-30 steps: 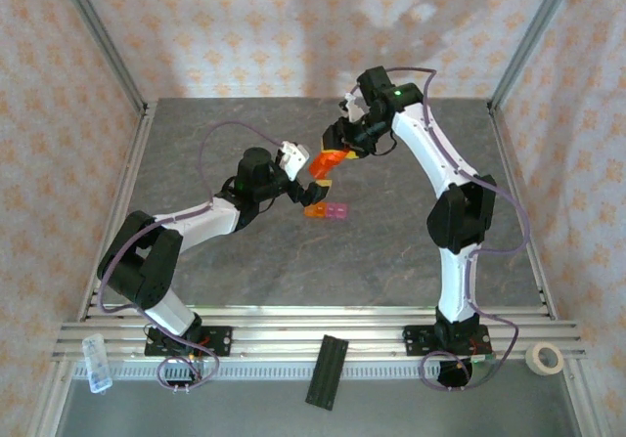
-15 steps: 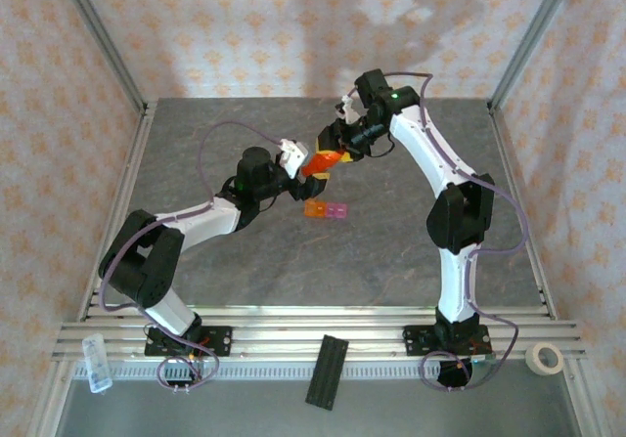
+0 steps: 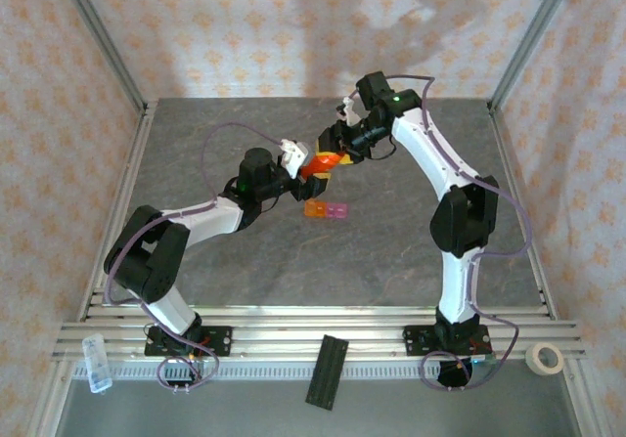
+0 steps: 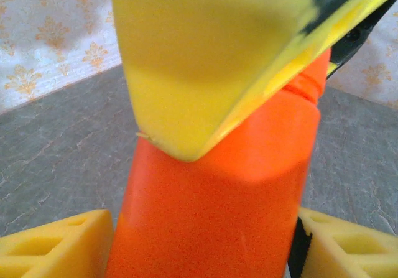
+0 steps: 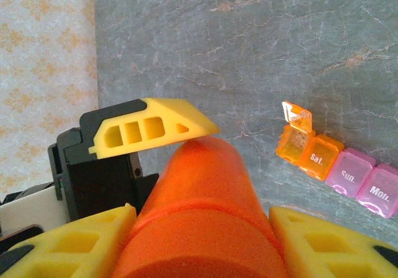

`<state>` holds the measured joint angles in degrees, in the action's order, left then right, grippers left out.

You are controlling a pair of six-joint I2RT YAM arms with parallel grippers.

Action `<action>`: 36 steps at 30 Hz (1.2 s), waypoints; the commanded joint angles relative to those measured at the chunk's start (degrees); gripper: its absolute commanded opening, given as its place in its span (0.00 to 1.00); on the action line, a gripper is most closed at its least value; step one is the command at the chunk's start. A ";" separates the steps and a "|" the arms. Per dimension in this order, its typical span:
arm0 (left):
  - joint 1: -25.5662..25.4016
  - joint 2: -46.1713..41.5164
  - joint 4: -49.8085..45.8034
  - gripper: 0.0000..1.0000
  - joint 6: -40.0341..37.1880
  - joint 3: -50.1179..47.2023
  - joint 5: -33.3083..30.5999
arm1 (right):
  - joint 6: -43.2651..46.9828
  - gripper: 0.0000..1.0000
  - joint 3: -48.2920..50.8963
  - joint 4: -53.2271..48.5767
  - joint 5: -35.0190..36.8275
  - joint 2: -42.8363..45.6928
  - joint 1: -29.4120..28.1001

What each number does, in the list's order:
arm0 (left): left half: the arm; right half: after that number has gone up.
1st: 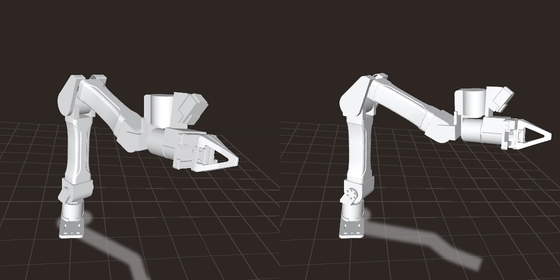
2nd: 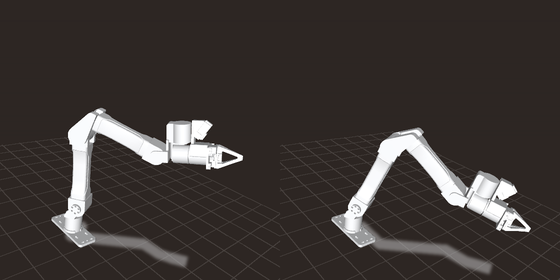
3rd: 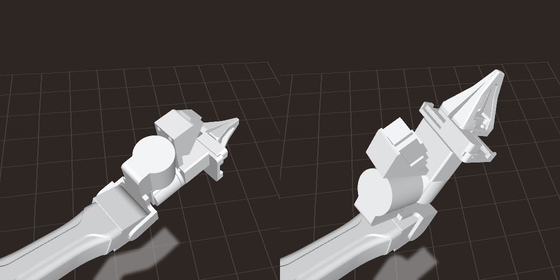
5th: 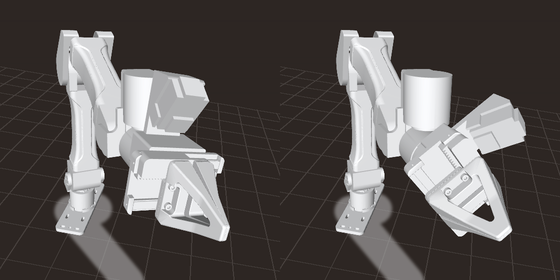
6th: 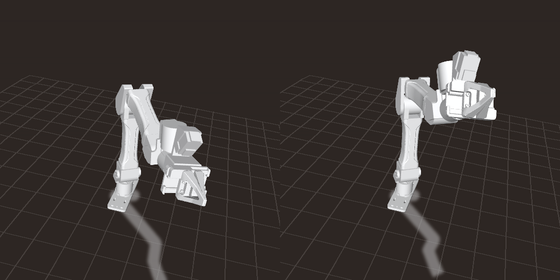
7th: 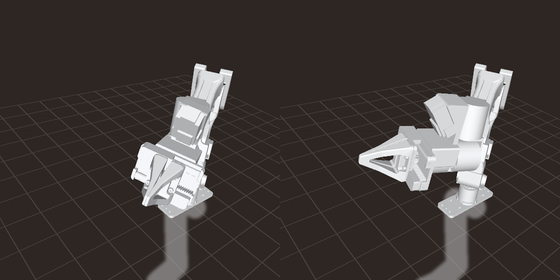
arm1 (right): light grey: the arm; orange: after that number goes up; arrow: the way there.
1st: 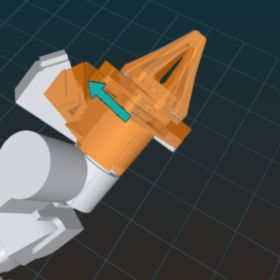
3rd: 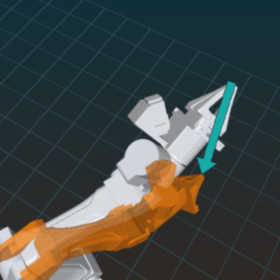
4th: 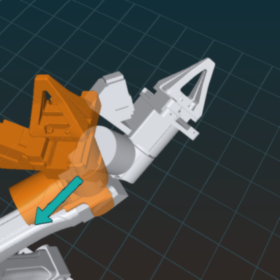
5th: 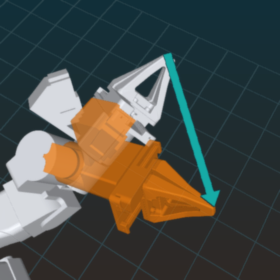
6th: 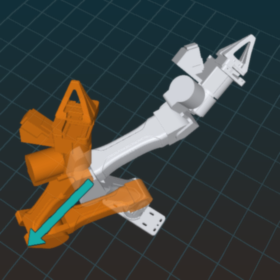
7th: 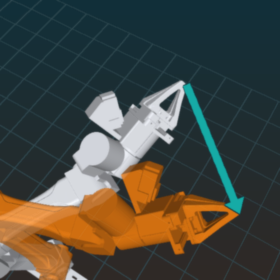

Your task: Sort the pills into containers

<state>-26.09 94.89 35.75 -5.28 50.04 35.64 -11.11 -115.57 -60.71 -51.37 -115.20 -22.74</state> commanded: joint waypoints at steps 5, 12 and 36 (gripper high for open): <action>0.16 0.96 2.57 0.67 2.44 0.62 2.13 | -1.09 0.35 1.65 3.48 -2.74 4.19 -0.32; 0.20 0.63 1.91 0.62 2.82 1.40 2.68 | -1.33 0.35 3.80 4.22 -2.98 5.13 -0.35; 0.93 -1.11 0.90 0.12 9.68 3.49 1.04 | -9.66 0.82 10.28 14.24 3.39 12.75 5.35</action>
<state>-25.82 95.42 34.35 2.07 52.25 37.93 -18.15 -107.09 -51.11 -49.95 -107.11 -19.64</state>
